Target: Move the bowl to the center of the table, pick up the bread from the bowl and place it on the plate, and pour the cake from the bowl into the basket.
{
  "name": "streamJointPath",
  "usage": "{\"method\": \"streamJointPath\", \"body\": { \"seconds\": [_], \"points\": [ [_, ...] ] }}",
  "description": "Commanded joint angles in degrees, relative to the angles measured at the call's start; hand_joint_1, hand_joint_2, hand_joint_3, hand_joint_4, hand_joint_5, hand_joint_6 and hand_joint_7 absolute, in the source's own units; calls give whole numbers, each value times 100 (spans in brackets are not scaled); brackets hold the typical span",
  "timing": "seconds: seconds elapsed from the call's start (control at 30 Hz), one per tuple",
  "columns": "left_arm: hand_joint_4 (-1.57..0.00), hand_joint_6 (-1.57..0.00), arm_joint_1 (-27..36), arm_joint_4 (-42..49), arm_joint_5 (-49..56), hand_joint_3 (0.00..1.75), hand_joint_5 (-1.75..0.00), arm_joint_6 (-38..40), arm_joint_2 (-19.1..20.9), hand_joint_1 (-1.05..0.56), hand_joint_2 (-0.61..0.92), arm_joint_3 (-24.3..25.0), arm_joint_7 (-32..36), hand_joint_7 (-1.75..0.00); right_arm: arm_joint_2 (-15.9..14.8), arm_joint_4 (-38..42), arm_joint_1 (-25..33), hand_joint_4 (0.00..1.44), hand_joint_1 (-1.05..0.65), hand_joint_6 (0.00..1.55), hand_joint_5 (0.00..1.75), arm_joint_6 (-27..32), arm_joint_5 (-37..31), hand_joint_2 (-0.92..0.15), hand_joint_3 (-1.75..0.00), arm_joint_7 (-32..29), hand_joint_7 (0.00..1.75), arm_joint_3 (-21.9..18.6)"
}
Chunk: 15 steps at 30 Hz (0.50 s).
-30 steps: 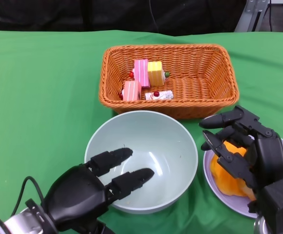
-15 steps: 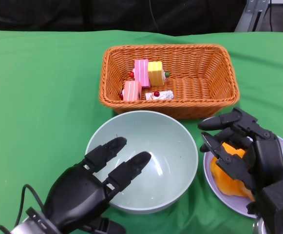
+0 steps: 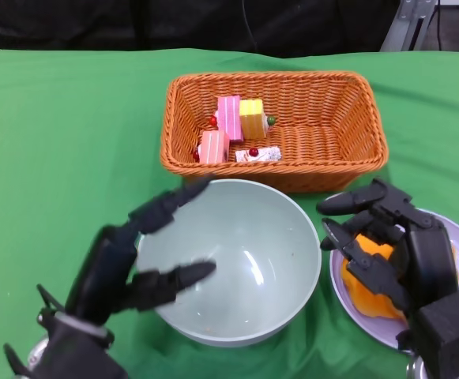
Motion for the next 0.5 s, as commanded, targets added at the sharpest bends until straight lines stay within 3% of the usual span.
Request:
{"method": "streamJointPath", "body": {
  "seconds": [0.03, 0.13, 0.23, 0.33, 0.5],
  "points": [
    [-76, -84, -11, -531, -2066, 16, -46, 695, -287, -25, 92, 515, -1490, -13, -56, 87, -10, 74, -19, 71, 137, -201, 194, -92, -21, 36, 106, -100],
    [-79, -109, 79, -933, -2854, 26, -93, 1651, -410, -15, 92, 783, -2258, -23, -64, 98, 11, 72, -18, 70, 137, -205, 301, -92, -22, 134, 106, -93],
    [-83, -97, 123, -1227, -3312, 43, -126, 2702, -361, -9, 92, 1049, -3103, -82, -105, 150, 16, 72, -18, 71, 137, -338, 385, -92, -22, 232, 107, -78],
    [-79, -85, 69, -1262, -3451, 45, -146, 3419, -334, -6, 92, 1307, -3858, -111, -161, 204, 10, 72, -18, 71, 138, -479, 502, -92, -20, 395, 107, -71],
    [-82, -84, 2, -953, -3267, 51, -155, 3764, -560, -4, 87, 1656, -4746, -124, -249, 244, 66, 74, -22, 72, 138, -673, 672, -91, -18, 666, 109, -57]
  ]
}}
